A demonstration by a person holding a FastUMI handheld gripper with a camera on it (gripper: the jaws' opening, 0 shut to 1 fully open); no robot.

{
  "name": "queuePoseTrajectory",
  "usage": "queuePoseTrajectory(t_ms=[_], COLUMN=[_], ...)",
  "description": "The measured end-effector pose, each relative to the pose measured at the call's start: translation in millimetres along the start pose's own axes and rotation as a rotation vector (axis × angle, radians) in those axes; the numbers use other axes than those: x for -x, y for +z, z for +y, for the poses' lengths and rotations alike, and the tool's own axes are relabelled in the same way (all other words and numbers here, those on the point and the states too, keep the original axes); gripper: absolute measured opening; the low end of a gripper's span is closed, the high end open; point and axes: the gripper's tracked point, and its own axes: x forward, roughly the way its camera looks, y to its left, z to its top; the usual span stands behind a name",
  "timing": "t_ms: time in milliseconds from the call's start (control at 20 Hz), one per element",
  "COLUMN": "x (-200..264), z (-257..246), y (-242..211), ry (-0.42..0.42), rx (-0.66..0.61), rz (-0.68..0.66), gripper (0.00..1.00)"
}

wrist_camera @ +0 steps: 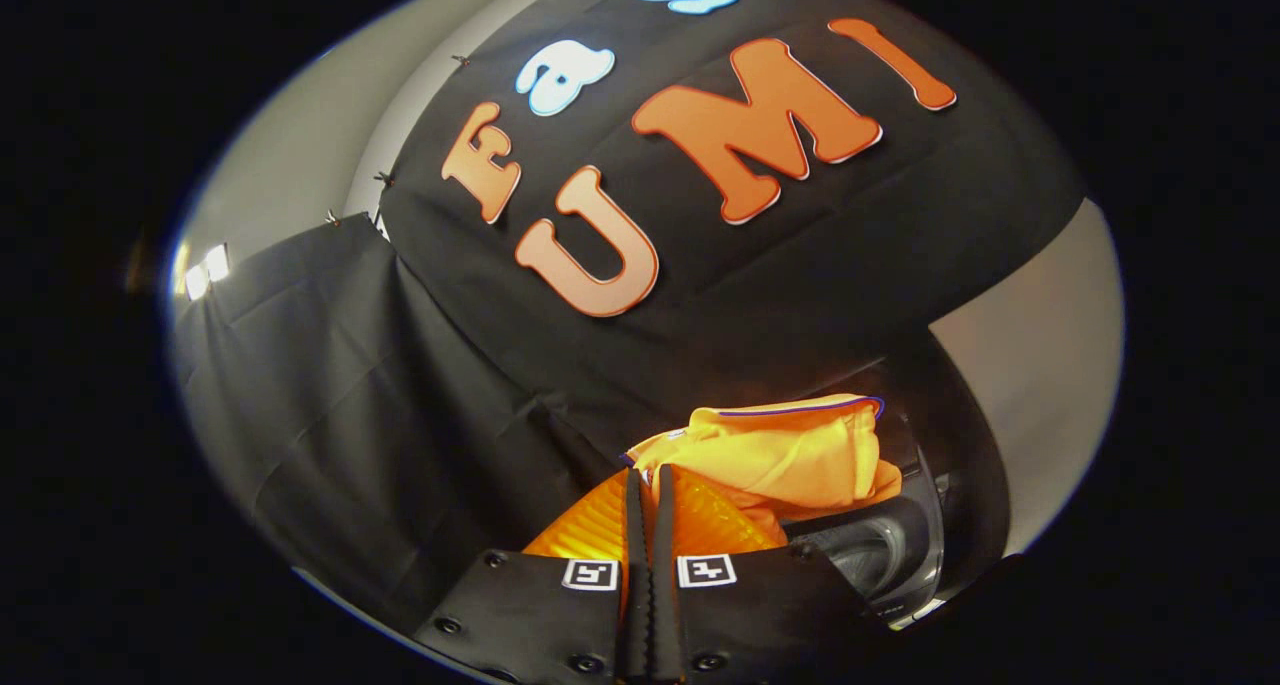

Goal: Put the clothes into the washing machine and then close the washing machine lid.

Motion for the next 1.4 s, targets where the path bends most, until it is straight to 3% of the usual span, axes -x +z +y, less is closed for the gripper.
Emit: queuePoseTrajectory(t_ms=[300,550,800,1000,1400], x=[-70,-108,-129,-135,-153], z=[-45,-90,-139,-170,-225], y=[-72,-114,-159,-210,-261], ry=[-0.105,-0.205,-0.291,-0.359,-0.478], rx=[0.006,0.075,0.086,0.043,0.039], rz=[0.085,0.049,0.042,0.142,0.3], gripper=[0.08,0.08,0.08,0.08,0.08])
